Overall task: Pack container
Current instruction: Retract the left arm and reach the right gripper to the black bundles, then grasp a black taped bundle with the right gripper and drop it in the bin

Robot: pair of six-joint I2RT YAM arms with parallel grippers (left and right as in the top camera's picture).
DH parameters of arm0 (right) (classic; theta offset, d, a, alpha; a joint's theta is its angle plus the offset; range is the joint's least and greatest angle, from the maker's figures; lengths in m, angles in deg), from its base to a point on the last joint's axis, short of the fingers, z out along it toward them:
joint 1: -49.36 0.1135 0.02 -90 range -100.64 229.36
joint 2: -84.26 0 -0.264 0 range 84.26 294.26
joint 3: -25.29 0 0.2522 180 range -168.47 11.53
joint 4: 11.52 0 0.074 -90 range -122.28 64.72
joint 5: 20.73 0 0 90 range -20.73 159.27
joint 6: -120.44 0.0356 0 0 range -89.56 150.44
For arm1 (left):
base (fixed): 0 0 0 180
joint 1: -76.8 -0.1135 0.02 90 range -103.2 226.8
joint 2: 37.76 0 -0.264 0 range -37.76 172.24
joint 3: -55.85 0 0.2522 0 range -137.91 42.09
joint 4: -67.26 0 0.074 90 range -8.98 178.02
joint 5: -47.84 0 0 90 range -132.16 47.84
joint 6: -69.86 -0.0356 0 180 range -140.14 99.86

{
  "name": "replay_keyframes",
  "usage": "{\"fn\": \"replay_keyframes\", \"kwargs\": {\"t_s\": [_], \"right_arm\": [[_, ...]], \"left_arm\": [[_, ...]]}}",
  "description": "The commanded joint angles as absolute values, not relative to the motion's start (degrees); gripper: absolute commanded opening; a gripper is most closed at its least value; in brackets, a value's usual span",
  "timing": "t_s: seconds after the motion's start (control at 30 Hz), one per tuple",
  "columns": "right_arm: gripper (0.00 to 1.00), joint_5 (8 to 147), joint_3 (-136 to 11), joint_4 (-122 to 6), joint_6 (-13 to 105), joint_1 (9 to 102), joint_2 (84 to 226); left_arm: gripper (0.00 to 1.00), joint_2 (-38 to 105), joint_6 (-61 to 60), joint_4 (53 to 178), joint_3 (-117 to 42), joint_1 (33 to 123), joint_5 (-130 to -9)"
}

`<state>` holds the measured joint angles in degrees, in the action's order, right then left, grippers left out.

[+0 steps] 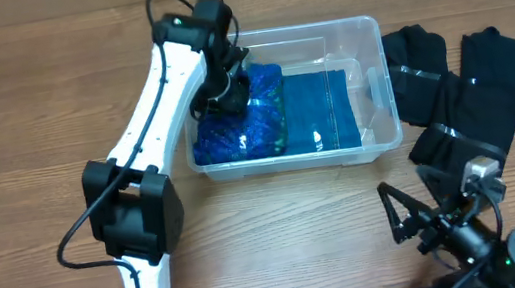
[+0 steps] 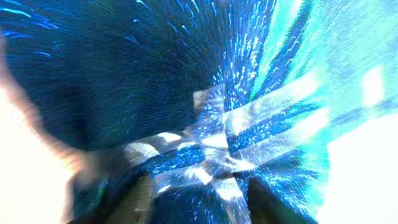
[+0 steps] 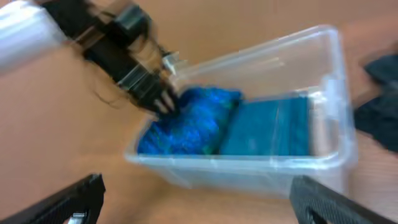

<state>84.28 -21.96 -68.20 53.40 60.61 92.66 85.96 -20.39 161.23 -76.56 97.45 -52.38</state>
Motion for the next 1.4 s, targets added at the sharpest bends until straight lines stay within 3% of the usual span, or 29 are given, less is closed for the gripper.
{"fn": "replay_keyframes", "kwargs": {"t_s": [0.0,0.1,0.2,0.3,0.37,0.47,0.8,0.9,0.93,1.0,1.07,1.2,1.37], "right_arm": [[1.0,77.3,-32.5,-75.1,49.9,60.4,107.2],[1.0,79.3,-42.7,-76.6,41.9,60.3,122.4],[1.0,77.7,-53.5,-79.4,47.1,54.0,135.8],[1.0,82.0,-60.5,-86.1,48.3,37.9,148.9],[1.0,85.8,-60.5,-88.7,45.1,22.4,159.0],[1.0,87.6,-60.5,-88.5,45.0,10.6,170.3],[1.0,81.0,-60.4,-80.8,38.6,7.8,189.6],[0.98,89.2,-60.3,-80.0,34.7,7.9,196.4],[0.95,89.2,-59.9,-79.5,34.7,8.2,197.3],[0.75,94.2,-58.0,-78.1,32.1,9.2,198.2],[0.42,105.5,-58.3,-79.1,28.7,9.5,196.9],[0.12,113.2,-63.5,-87.1,28.7,10.5,182.3],[0.09,118.1,-64.3,-88.4,30.3,22.2,157.1]], "left_arm": [[0.97,72.6,-14.0,163.7,-90.0,93.0,-52.0],[1.0,62.3,-13.7,164.4,-91.3,87.2,-52.0],[1.0,55.2,-13.7,170.0,-91.3,79.7,-48.7],[1.0,53.4,-13.7,176.3,-91.3,76.7,-42.1],[1.0,53.5,-13.7,177.8,-91.2,76.7,-41.4],[1.0,53.6,-13.7,177.8,-91.2,76.7,-41.3],[1.0,53.6,-13.7,177.8,-91.2,76.7,-41.4],[1.0,53.6,-13.7,177.8,-91.2,76.7,-41.4],[1.0,53.6,-13.7,177.8,-91.2,76.7,-41.4],[1.0,53.6,-13.7,177.8,-91.2,76.7,-41.4],[1.0,53.6,-13.7,177.8,-91.2,76.7,-41.4],[1.0,53.6,-13.7,177.8,-91.2,76.7,-41.4],[1.0,53.6,-13.7,177.8,-91.2,76.7,-41.4]]}}
